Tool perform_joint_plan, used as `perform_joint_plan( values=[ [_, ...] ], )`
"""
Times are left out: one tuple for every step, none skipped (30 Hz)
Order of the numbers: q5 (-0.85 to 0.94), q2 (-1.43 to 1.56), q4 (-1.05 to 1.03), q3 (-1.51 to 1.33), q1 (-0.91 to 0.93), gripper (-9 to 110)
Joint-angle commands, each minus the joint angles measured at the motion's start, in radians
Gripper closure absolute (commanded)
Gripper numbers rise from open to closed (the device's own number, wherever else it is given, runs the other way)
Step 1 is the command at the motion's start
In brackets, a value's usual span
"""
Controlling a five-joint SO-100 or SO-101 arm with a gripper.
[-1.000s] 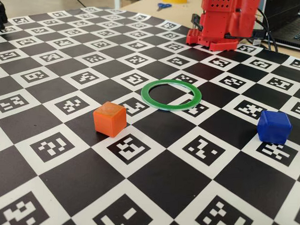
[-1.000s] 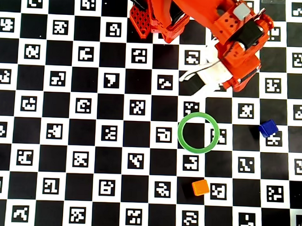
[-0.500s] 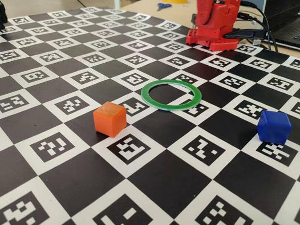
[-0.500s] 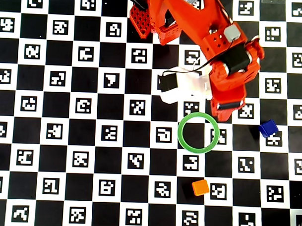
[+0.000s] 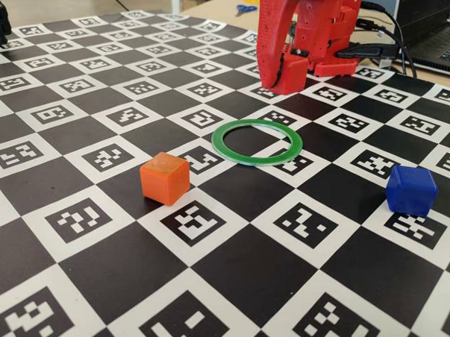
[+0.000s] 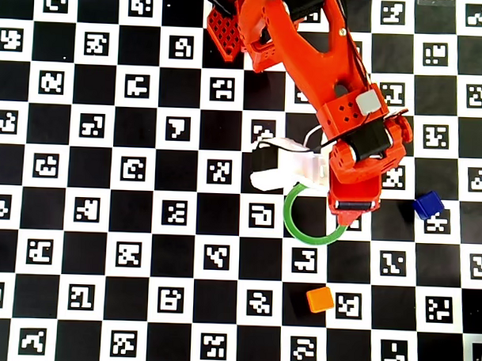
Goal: Grab the red cube then put it in the green circle then put the blue cube on top and finally the orange cube on top
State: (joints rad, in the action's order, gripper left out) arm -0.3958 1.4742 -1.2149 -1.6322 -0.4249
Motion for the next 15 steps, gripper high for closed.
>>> perform_joint_plan(
  values=[
    [0.021,0.023,0.057,-0.028,0.012,96],
    [0.026,0.023,0.066,-0.041,0.012,96],
    [0.031,0.023,0.077,-0.054,0.012,96],
    [0.035,0.023,0.087,-0.063,0.012,96],
    [0.040,0.023,0.098,-0.072,0.012,96],
    [0.044,0.021,0.109,-0.080,0.012,96],
    [0.051,0.020,0.118,-0.087,0.014,96],
    [0.055,0.017,0.126,-0.092,0.015,96],
    [0.058,0.014,0.133,-0.098,0.018,96],
    [0.063,0.009,0.141,-0.106,0.021,96],
    [0.066,0.003,0.147,-0.109,0.025,96],
    [0.072,-0.003,0.152,-0.112,0.026,96],
    [0.080,-0.008,0.155,-0.117,0.029,96],
    [0.084,-0.012,0.160,-0.120,0.034,96],
    [0.091,-0.017,0.166,-0.124,0.040,96]
  ],
)
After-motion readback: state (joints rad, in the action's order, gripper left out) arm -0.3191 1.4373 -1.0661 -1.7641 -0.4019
